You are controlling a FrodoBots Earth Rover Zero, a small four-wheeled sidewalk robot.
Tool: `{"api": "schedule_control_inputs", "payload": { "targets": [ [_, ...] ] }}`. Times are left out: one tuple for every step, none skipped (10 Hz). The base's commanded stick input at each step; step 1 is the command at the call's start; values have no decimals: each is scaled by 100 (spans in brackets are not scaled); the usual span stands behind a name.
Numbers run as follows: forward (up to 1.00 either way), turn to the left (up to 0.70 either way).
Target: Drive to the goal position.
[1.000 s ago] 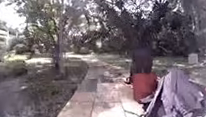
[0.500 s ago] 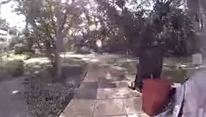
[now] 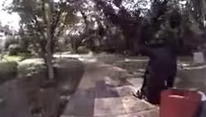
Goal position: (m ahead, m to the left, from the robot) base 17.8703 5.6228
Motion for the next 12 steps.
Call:
{"api": "schedule_control_inputs", "payload": {
  "targets": [
    [70, -35],
    [70, -32],
    [70, -5],
    [70, 0],
    [70, 16],
    [70, 32],
    [70, 19],
    [70, 0],
    [70, 0],
    [70, 0],
    [70, 0],
    [70, 0]
  ]
}}
